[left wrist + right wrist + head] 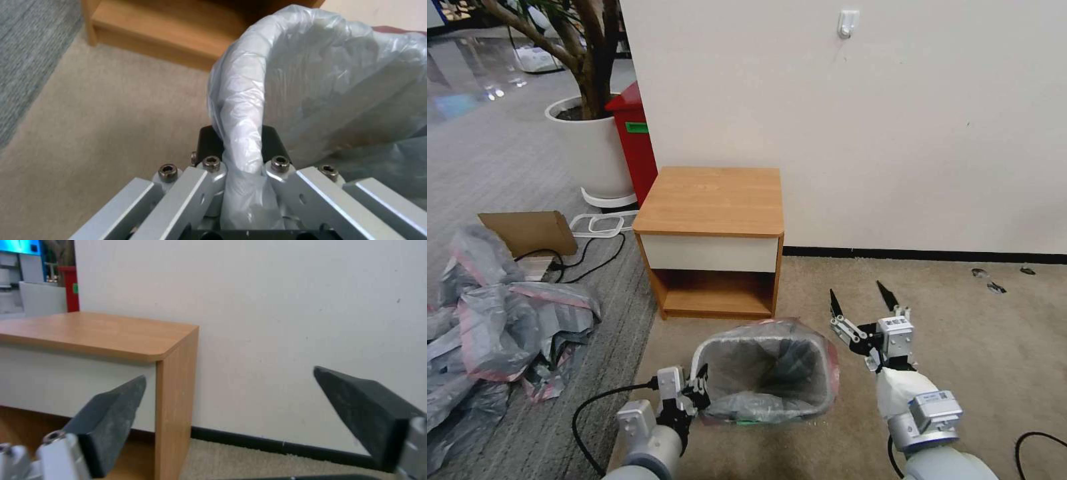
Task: Pick up the garbage bag from the table and place it over the trash can.
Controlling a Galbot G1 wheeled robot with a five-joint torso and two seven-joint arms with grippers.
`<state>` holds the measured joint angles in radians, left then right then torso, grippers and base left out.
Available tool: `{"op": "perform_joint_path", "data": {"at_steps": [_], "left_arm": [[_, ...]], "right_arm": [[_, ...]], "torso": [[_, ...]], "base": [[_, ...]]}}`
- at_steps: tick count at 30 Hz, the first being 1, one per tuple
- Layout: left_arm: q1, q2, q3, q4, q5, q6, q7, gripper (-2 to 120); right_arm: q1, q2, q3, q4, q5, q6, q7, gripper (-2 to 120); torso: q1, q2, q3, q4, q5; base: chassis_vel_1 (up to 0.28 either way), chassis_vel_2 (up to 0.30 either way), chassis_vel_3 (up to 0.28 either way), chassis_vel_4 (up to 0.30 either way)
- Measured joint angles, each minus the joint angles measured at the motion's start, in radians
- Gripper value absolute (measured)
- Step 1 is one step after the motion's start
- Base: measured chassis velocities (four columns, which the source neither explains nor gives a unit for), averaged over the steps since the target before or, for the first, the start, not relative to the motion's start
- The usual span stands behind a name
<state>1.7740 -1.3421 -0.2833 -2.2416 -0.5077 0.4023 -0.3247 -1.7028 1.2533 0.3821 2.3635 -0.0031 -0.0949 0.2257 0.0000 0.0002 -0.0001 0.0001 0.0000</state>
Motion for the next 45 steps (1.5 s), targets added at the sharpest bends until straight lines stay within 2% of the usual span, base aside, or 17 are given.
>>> {"op": "perform_joint_path", "data": {"at_steps": [3,6,9,20,22,24,28,32,34,35,36,37,38,40,41,43,45], "left_arm": [[0.006,0.002,0.008,0.013,0.014,-0.007,-0.004,5],[0.008,0.001,0.017,0.018,0.019,-0.009,-0.013,13],[0.009,0.001,0.018,0.023,0.028,-0.011,-0.023,28],[0.009,0.004,0.005,0.009,0.055,-0.024,-0.024,63],[0.013,0.004,0.003,0.005,0.063,-0.024,-0.024,75],[0.014,0.004,0.001,0.003,0.065,-0.025,-0.024,78],[0.023,0.006,-0.012,-0.006,0.076,-0.025,-0.023,96],[0.028,0.006,-0.025,-0.008,0.099,-0.038,-0.019,99],[0.033,0.006,-0.042,-0.008,0.144,-0.094,0.0,100],[0.037,0.005,-0.056,-0.008,0.187,-0.154,0.025,100],[0.037,0.005,-0.056,-0.008,0.187,-0.154,0.025,100],[0.039,0.005,-0.069,-0.004,0.227,-0.208,0.045,100],[0.04,0.004,-0.09,0.011,0.298,-0.302,0.069,100],[0.04,0.005,-0.123,0.031,0.399,-0.406,0.089,100],[0.04,0.005,-0.123,0.031,0.399,-0.406,0.089,100],[0.061,0.01,-0.187,0.035,0.468,-0.492,0.123,100],[0.081,0.008,-0.221,0.026,0.475,-0.519,0.136,100]], "right_arm": [[0.0,0.0,0.0,0.001,0.002,0.0,0.009,100],[-0.002,-0.007,-0.004,-0.001,0.002,0.002,0.014,100],[-0.001,-0.009,-0.005,-0.003,0.004,0.003,0.016,100],[-0.001,-0.01,-0.008,-0.007,0.007,0.007,0.028,100],[-0.001,-0.01,-0.011,-0.01,0.009,0.008,0.031,100],[-0.001,-0.009,-0.012,-0.01,0.01,0.008,0.032,100],[-0.002,-0.009,-0.015,-0.012,0.027,0.01,0.036,100],[-0.007,-0.01,-0.014,-0.012,0.043,0.015,0.038,100],[-0.021,-0.009,-0.011,-0.013,0.072,0.031,0.038,100],[-0.035,-0.006,-0.01,-0.014,0.09,0.044,0.038,100],[-0.035,-0.006,-0.01,-0.014,0.09,0.044,0.038,100],[-0.047,-0.003,-0.009,-0.016,0.098,0.055,0.038,100],[-0.069,0.002,-0.004,-0.022,0.105,0.076,0.039,100],[-0.105,0.014,0.005,-0.034,0.106,0.113,0.04,100],[-0.105,0.014,0.005,-0.034,0.106,0.113,0.04,100],[-0.165,0.028,0.023,-0.053,0.103,0.175,0.04,100],[-0.195,0.039,0.035,-0.071,0.097,0.233,0.04,100]], "torso": [[0.0,0.0,0.0,0.0,0.0001],[0.0,0.0,0.0,0.0,0.0],[0.0,0.0,0.0,0.0,0.0001],[0.0,0.0,0.0,-0.0001,0.0],[0.0,0.0,0.0,-0.0001,0.0],[0.0,0.0,0.0,-0.0001,0.0],[0.0,0.0,0.0,-0.0001,0.0],[0.0,0.0,0.0,0.0,0.0],[0.0,0.0,0.0,-0.0001,-0.0001],[0.0,0.0,0.0,0.0,-0.0001],[0.0,0.0,0.0,0.0,-0.0001],[0.0,0.0,0.0,-0.0001,0.0],[0.0,0.0,0.0,0.0,0.0],[0.0,0.0,0.0,-0.0001,-0.0003],[0.0,0.0,0.0,-0.0001,-0.0003],[0.0,0.0,0.0,-0.0002,-0.0002],[0.0,0.0,0.0,-0.0001,-0.0003]], "base": [[0.0,0.0,0.0,0.0],[0.0,0.0,0.0,0.0],[0.0,0.0,0.0,0.0],[0.0,0.0,0.0,0.0],[0.0,0.0,0.0,0.0],[0.0,0.0,0.0,0.0],[0.0,0.0,0.0,0.0],[0.0,0.0,0.0,0.0],[0.0,0.0,0.0,0.0],[0.0,0.0,0.0,0.0],[0.0,0.0,0.0,0.0],[0.0,0.0,0.0,0.0],[0.0,0.0,0.0,0.0],[0.0,0.0,0.0,0.0],[0.0,0.0,0.0,0.0],[0.0,0.0,0.0,0.0],[0.0,0.0,0.0,0.0]]}}
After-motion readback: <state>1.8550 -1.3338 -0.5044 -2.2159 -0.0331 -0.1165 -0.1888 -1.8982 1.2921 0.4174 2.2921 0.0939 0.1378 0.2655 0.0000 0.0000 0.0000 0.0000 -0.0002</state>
